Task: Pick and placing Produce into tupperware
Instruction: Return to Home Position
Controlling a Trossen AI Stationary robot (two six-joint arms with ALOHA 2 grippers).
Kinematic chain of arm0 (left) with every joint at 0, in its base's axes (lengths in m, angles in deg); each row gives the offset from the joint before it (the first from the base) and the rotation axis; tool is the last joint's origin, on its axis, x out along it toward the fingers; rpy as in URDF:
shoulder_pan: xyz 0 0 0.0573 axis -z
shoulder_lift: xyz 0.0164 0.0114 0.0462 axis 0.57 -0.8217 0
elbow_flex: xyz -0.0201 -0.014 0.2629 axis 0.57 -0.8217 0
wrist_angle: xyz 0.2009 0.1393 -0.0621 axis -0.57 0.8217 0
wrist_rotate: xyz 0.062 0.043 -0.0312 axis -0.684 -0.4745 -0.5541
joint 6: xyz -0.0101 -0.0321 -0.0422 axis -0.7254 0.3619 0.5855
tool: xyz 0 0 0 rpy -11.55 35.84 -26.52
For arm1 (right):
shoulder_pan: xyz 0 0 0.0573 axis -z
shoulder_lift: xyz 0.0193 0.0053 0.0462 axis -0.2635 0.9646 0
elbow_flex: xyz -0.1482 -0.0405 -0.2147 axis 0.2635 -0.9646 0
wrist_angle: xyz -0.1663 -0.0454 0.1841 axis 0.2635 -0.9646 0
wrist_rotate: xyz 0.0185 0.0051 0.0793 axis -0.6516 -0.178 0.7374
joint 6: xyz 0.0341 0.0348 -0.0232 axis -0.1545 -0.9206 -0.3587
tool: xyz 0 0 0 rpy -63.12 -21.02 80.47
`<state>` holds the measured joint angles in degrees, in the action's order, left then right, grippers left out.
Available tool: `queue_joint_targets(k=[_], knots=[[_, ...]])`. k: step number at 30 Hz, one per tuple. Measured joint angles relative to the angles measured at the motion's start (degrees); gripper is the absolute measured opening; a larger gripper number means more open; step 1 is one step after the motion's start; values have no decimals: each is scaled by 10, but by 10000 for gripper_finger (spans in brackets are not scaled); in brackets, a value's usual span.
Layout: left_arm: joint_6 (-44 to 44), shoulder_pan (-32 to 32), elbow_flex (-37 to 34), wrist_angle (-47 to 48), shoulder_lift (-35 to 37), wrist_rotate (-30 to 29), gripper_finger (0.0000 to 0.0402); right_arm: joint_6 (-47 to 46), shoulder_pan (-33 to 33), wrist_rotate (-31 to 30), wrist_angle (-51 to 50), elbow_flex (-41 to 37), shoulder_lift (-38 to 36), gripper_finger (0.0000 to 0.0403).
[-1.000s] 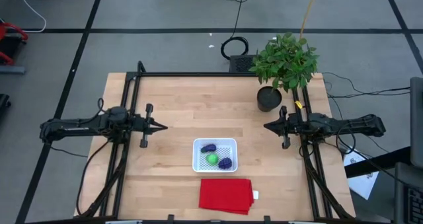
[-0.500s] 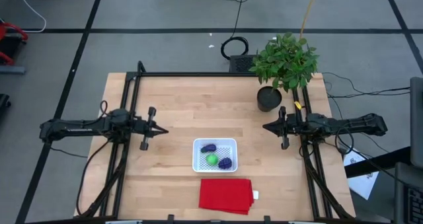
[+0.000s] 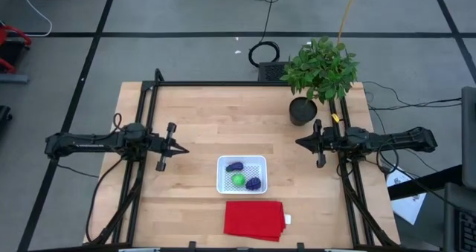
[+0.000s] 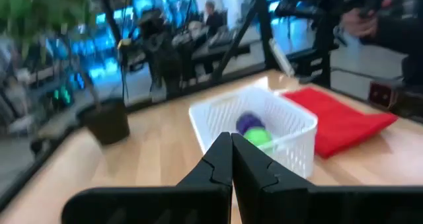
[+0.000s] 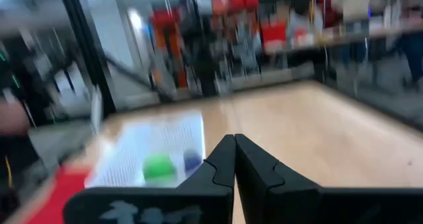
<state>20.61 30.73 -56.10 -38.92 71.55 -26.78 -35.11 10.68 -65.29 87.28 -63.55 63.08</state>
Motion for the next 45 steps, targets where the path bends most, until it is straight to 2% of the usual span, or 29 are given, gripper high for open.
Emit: queue_joint_targets(k=[2, 7, 22, 45], knots=[[-10, 9, 0, -29, 0, 3, 0, 2, 0, 1, 32, -6, 3, 0], [-24, 29, 0, -66, 0, 12, 0, 0, 0, 1, 24, -6, 19, 0], [-9, 25, 0, 1, 0, -41, 0, 21, 0, 1, 21, -6, 24, 0], [51, 25, 0, 16, 0, -51, 7, 30, 0, 1, 22, -6, 24, 0]])
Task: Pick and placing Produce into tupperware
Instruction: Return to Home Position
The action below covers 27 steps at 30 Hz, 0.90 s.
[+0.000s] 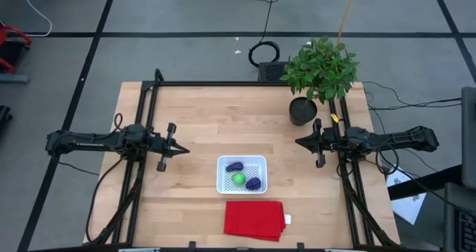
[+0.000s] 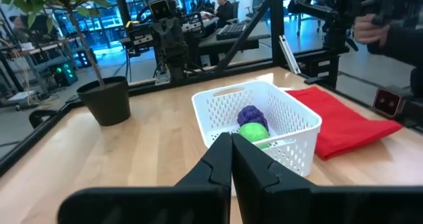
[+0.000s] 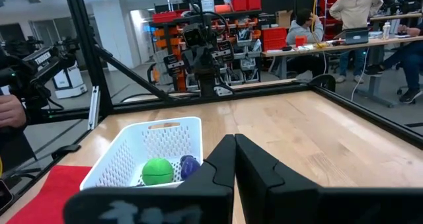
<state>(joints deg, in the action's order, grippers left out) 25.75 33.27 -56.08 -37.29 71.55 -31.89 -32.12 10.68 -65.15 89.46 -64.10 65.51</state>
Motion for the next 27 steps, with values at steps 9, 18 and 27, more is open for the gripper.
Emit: queue_joint_targets(k=[9, 18, 27], knots=[[9, 0, 0, -1, 0, 0, 19, 0, 0, 0, 0, 0, 0, 0], [9, 0, 0, -1, 0, 0, 2, 0, 0, 0, 0, 0, 0, 0], [9, 0, 0, -1, 0, 0, 26, 0, 0, 0, 0, 0, 0, 0]])
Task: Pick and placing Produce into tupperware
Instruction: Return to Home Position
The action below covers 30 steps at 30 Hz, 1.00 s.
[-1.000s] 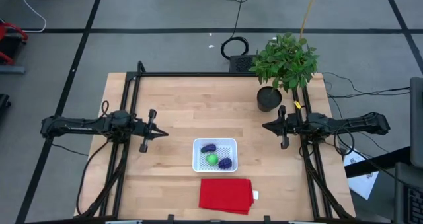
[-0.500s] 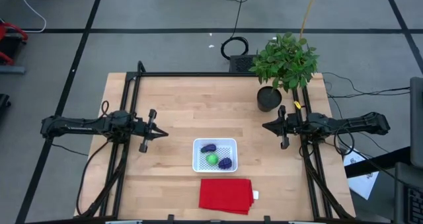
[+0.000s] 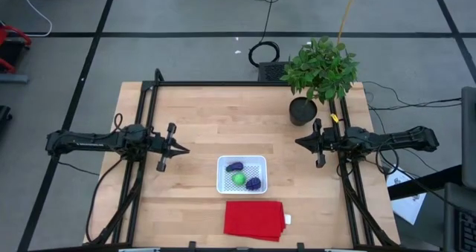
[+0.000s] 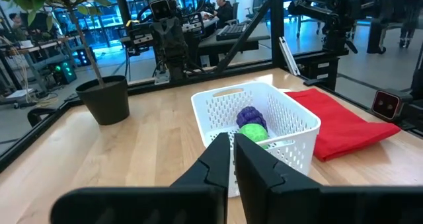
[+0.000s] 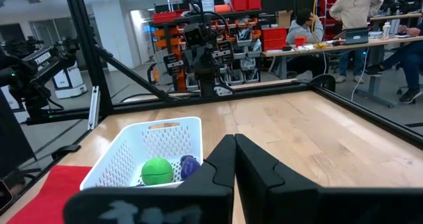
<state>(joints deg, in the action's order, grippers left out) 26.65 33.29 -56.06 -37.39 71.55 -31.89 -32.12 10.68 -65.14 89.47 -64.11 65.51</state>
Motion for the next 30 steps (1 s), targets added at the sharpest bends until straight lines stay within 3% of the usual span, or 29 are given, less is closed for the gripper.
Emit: queue_joint_targets(k=[14, 30], knots=[[0, 0, 0, 0, 0, 0, 2, 0, 0, 0, 0, 0, 0, 0], [0, 0, 0, 0, 0, 0, 31, 0, 0, 0, 0, 0, 0, 0]])
